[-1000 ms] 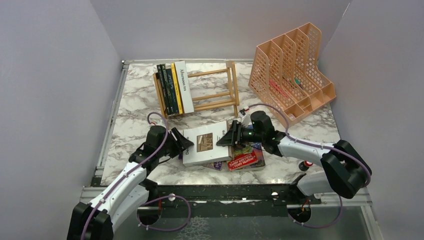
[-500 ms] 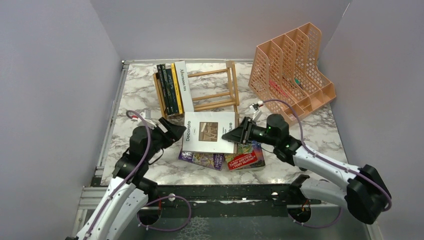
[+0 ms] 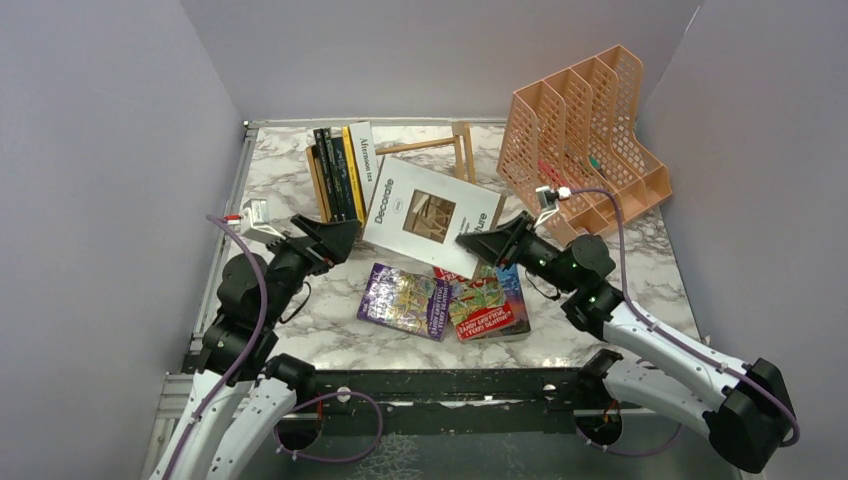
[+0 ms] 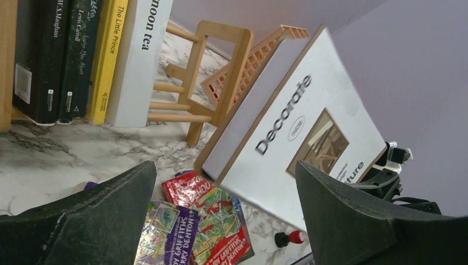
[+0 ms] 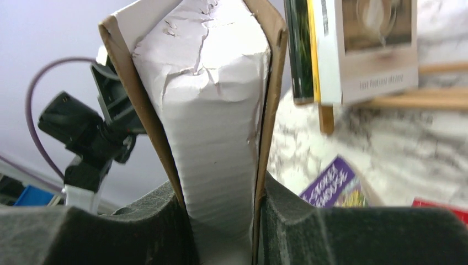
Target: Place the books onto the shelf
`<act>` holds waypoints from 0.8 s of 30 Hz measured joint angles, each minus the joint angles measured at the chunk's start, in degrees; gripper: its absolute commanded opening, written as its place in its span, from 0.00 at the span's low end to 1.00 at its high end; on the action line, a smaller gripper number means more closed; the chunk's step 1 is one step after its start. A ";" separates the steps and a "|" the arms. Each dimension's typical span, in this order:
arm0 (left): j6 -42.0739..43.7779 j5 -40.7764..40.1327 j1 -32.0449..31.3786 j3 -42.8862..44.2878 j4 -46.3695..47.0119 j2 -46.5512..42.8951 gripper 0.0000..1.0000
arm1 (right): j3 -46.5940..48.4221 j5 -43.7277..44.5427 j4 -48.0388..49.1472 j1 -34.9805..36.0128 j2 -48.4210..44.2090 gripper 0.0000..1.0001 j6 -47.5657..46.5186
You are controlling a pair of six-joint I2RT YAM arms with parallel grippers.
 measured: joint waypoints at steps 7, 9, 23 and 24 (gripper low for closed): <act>-3.02 0.61 0.00 -1.33 6.43 1.20 0.99 | 5.53 5.01 11.58 0.00 5.35 0.29 -1.75; -4.28 2.01 0.00 -3.02 10.93 2.34 0.99 | 6.71 5.57 14.84 0.00 7.21 0.29 -1.57; -7.19 12.11 0.00 -2.29 34.93 15.45 0.99 | 10.38 9.92 25.14 -0.02 15.28 0.29 6.73; -7.19 12.26 0.00 -1.90 35.52 15.82 0.99 | 10.84 9.97 25.24 -0.02 15.56 0.29 7.63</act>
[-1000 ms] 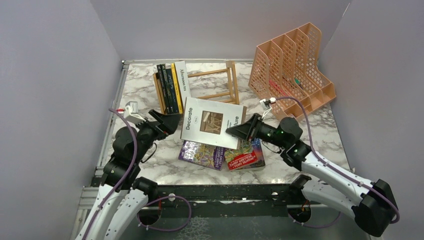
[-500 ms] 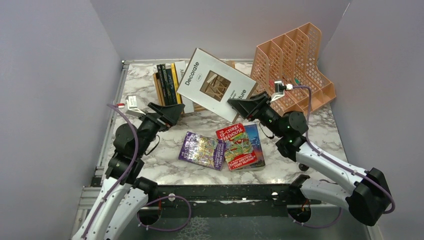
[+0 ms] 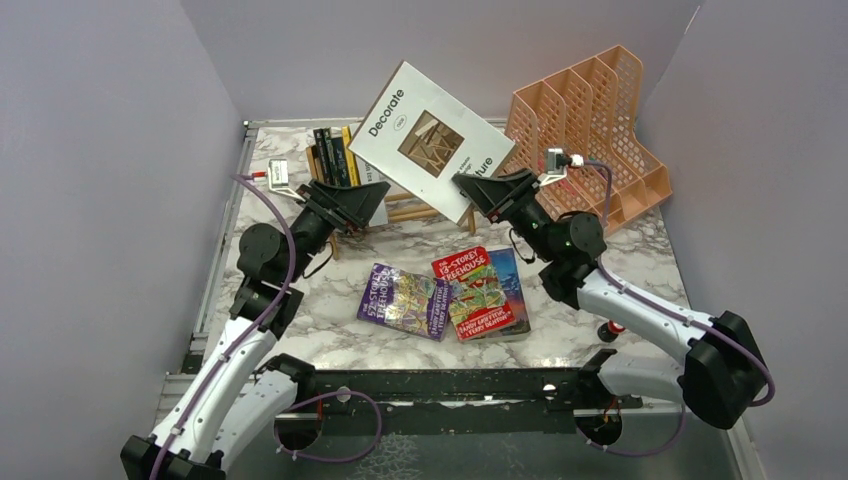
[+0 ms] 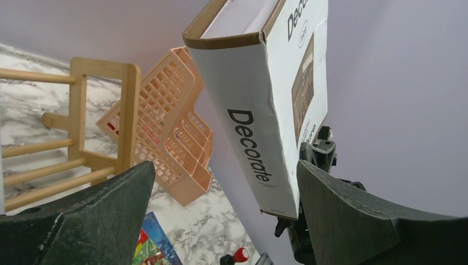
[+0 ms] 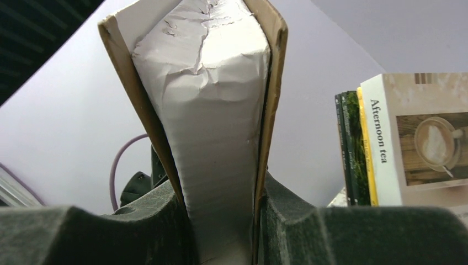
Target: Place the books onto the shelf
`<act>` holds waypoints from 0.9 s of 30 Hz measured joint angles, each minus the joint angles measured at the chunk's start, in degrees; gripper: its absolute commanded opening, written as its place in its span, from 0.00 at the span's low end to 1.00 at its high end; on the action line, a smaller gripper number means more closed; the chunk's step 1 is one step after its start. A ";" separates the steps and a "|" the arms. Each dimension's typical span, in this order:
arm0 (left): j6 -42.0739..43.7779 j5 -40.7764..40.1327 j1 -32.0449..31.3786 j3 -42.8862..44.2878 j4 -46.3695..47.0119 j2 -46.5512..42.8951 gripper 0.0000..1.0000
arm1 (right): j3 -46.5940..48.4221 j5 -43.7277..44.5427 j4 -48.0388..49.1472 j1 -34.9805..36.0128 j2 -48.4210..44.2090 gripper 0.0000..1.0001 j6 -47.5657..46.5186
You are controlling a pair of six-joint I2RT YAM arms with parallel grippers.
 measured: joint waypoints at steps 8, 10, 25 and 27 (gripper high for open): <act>-0.92 1.92 0.02 1.22 5.16 3.23 0.99 | 1.31 0.02 2.23 0.00 3.08 0.29 4.76; -0.96 1.84 0.00 1.22 5.64 2.91 0.99 | 1.31 0.15 2.10 0.00 3.56 0.29 5.22; -2.69 2.93 0.00 3.85 11.15 10.32 0.99 | 3.74 -1.81 3.54 0.00 6.05 0.29 10.03; -3.32 3.43 -0.17 5.01 12.41 12.96 0.94 | 3.74 -1.88 3.63 0.00 6.45 0.29 10.88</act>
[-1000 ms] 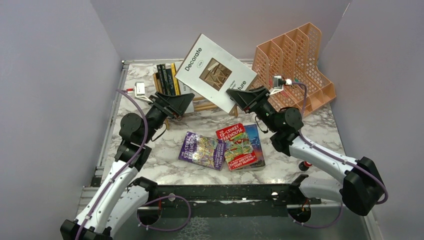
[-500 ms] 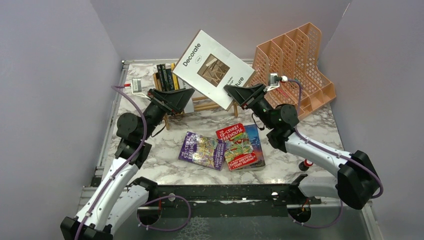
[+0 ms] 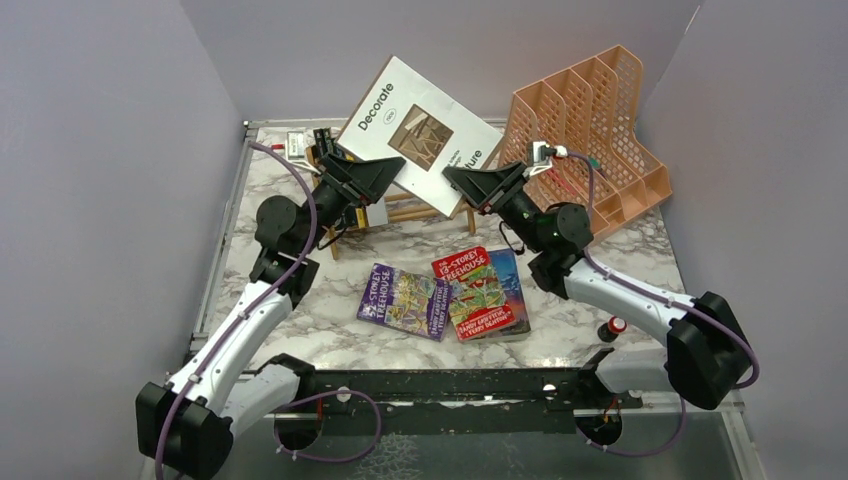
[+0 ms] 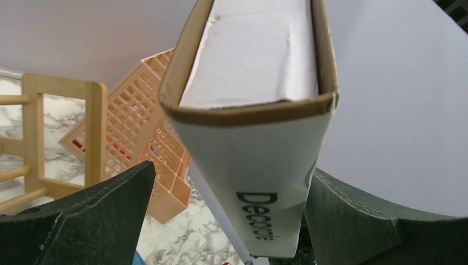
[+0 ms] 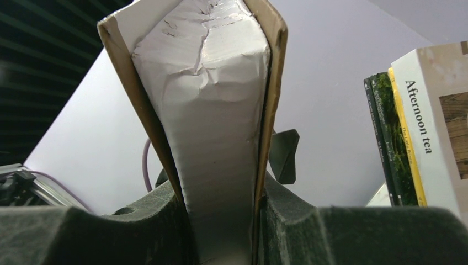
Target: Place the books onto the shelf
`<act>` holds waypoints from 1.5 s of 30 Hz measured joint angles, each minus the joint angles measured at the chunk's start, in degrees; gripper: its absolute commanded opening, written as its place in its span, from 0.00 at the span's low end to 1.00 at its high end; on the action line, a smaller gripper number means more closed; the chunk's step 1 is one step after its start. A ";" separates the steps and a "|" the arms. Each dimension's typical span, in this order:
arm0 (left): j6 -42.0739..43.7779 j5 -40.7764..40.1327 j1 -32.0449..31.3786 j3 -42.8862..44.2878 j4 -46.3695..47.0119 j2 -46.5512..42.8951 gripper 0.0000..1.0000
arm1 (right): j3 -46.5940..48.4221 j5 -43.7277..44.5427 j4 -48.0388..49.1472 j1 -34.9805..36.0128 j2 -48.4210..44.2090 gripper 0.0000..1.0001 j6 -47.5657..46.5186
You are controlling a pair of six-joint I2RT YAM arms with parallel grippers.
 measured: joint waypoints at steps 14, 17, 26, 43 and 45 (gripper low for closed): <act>-3.89 -7.43 -6.73 1.73 5.84 4.17 0.40 | 0.00 -0.72 1.97 -0.02 2.78 0.44 4.94; -2.60 -7.80 -6.84 1.95 4.79 4.09 0.36 | -0.70 -0.44 1.53 -0.02 2.36 0.59 4.44; 10.29 -10.25 -7.10 14.99 -17.18 7.85 0.33 | -7.13 3.65 -10.47 -0.02 -6.14 0.77 -0.28; 31.76 -16.26 -7.08 34.95 -59.28 28.92 0.34 | -9.99 12.57 -39.74 -0.02 -18.60 0.77 -12.28; 32.52 -17.46 -7.08 36.85 -61.00 29.81 0.34 | -9.99 12.79 -41.53 -0.02 -18.80 0.77 -12.72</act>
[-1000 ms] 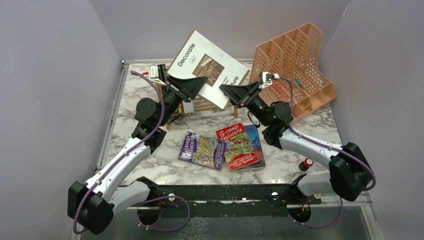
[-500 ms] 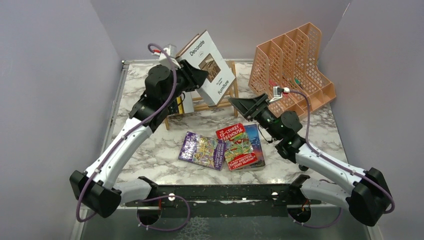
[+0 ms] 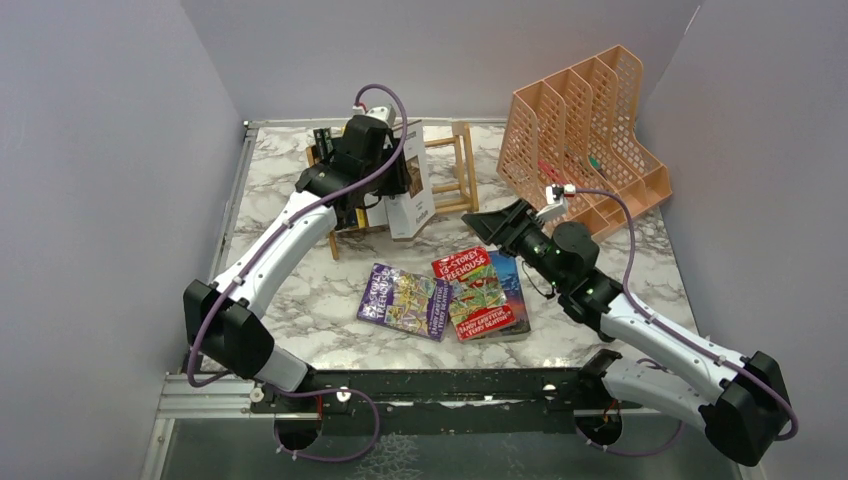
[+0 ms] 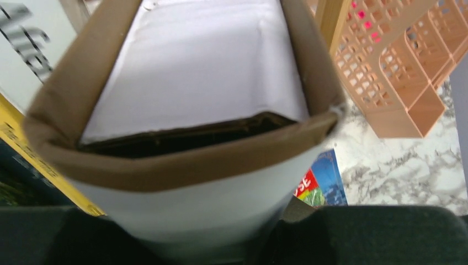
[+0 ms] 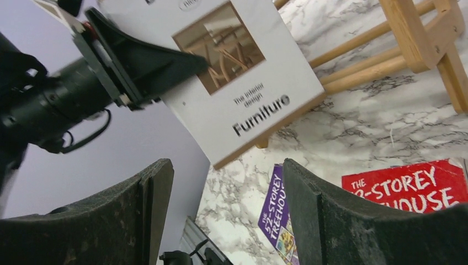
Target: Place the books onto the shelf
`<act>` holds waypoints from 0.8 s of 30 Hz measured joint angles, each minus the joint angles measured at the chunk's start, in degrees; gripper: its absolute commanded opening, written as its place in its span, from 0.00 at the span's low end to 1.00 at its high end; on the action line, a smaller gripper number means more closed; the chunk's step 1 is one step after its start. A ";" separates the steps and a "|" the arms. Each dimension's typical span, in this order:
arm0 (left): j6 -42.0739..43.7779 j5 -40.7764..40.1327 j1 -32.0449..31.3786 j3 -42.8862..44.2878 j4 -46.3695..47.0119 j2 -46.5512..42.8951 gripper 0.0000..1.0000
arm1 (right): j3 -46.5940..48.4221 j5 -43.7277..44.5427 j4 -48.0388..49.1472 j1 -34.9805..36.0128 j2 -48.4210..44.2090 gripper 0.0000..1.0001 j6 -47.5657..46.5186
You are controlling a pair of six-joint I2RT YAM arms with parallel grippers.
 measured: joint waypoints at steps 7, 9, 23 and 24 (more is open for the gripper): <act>2.27 -6.38 0.00 9.14 -2.64 5.46 0.34 | 0.00 0.15 -3.26 0.00 -0.07 0.76 -0.70; 2.56 -7.87 0.00 10.75 -3.30 7.56 0.34 | 0.00 0.15 -3.74 0.00 0.00 0.76 -0.83; 3.80 -17.73 -0.52 18.08 -8.70 19.15 0.39 | 0.00 -1.03 -5.44 0.00 3.37 0.76 -0.22; 3.80 -18.56 -0.68 18.43 -9.01 19.56 0.40 | 0.00 -1.40 -5.38 0.00 3.54 0.76 0.04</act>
